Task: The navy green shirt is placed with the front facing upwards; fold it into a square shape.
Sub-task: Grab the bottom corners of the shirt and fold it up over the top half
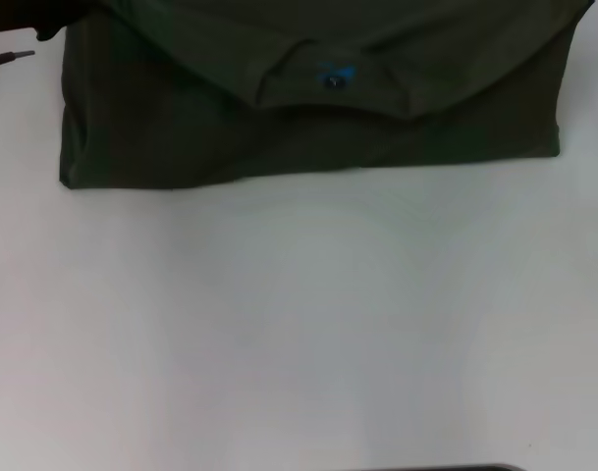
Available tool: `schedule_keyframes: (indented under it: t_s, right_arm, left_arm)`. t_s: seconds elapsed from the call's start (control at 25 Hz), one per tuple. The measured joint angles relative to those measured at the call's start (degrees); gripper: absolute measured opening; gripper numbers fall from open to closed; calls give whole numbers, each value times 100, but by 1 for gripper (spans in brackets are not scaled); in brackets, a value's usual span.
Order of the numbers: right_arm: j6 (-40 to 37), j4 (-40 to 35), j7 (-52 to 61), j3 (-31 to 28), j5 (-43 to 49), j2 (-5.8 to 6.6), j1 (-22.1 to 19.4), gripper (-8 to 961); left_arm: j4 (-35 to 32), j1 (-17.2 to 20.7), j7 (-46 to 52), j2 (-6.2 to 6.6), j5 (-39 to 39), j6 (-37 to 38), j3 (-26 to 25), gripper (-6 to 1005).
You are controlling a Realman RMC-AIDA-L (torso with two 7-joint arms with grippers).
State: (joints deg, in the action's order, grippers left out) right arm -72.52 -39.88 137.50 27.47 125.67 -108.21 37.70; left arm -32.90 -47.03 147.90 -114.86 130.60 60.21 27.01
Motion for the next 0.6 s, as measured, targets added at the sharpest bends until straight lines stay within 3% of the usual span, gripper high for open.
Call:
schedule_keyframes:
  t_s: [0.6]
  right_arm:
    - [1237, 451, -585, 185, -270, -114, 355, 28]
  left_arm:
    - [198, -116, -82, -81, 0, -689, 143, 64]
